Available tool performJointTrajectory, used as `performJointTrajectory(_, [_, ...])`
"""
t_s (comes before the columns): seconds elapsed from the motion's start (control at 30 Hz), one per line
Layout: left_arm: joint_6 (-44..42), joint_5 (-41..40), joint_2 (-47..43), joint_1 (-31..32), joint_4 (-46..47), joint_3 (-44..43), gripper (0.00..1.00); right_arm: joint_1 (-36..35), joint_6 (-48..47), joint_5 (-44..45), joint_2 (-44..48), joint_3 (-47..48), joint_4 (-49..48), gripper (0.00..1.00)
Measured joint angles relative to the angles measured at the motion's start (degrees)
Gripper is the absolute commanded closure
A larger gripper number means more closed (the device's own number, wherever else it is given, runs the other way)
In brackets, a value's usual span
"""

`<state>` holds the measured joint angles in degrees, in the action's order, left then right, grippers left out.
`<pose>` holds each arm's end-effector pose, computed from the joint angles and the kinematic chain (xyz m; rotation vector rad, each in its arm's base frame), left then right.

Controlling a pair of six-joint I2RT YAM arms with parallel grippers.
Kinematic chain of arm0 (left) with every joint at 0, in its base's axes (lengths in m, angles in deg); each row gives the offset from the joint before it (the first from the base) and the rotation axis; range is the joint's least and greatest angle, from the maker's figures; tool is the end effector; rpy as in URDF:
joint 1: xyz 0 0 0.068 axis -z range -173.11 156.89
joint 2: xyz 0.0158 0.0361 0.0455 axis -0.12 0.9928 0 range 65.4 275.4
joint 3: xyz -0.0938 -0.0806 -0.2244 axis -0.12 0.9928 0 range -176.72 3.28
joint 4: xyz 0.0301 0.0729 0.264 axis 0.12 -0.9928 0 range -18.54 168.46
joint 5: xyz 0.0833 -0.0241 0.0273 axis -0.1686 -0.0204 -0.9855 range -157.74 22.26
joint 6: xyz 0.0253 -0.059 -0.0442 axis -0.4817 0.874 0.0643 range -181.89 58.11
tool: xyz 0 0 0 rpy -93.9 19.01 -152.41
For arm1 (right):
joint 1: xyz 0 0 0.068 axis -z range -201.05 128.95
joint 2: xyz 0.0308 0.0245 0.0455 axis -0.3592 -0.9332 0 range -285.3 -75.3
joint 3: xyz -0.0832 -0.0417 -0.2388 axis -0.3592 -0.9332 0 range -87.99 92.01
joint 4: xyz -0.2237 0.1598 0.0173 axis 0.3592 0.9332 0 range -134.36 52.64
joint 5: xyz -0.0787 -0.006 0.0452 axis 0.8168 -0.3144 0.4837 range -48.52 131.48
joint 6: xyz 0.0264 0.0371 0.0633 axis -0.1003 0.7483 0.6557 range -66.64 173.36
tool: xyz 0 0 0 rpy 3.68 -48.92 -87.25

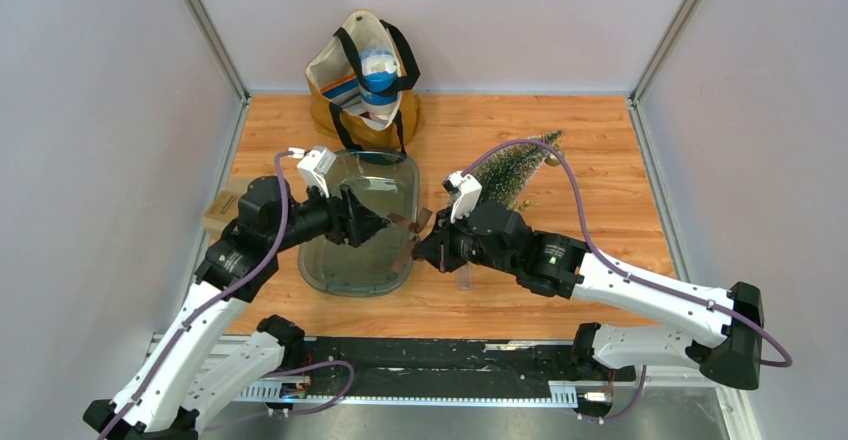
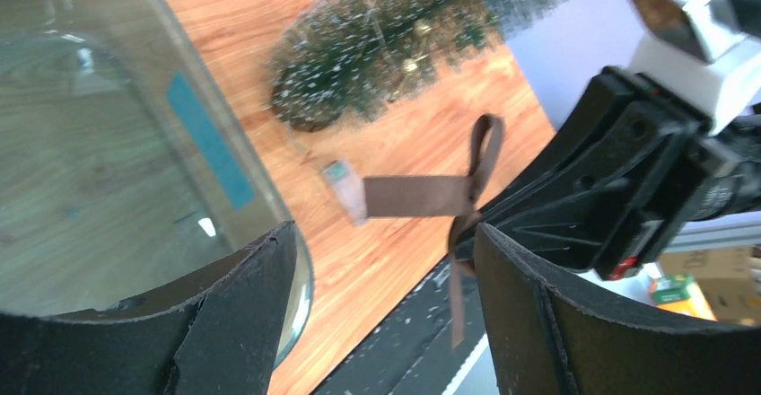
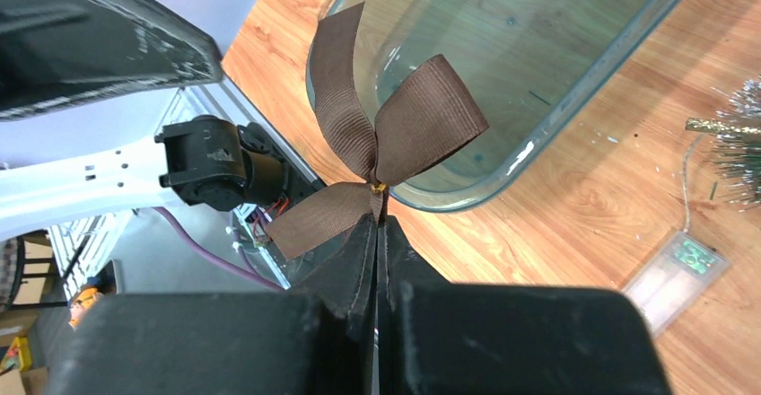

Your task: Decorate the small christmas tree

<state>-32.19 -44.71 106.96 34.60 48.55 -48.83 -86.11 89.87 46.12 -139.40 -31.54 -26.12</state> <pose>0.1717 -0.1195 0.3390 0.2546 2.0098 -1.0407 0.1331 0.2734 0.2991 -0.4843 2.1274 1.0024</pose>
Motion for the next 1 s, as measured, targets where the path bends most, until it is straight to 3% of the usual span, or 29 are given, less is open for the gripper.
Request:
performJointTrajectory(0.33, [20.1,10.6,2.1,0.0,23.1,13.2,0.2,0.0,-2.1,0.1,0.0,0.1,1.5,1.0])
performJointTrajectory(0.7, [27.5,12.0,1.3,0.0,28.5,14.6,0.2,0.0,-2.3,0.7,0.0,0.1,1.4,0.99])
performJointTrajectory(1.0, [25.8,12.1,2.2,0.0,23.9,14.7,0.2,0.0,-1.5,4.3,1.4,-0.1,1.6,1.0])
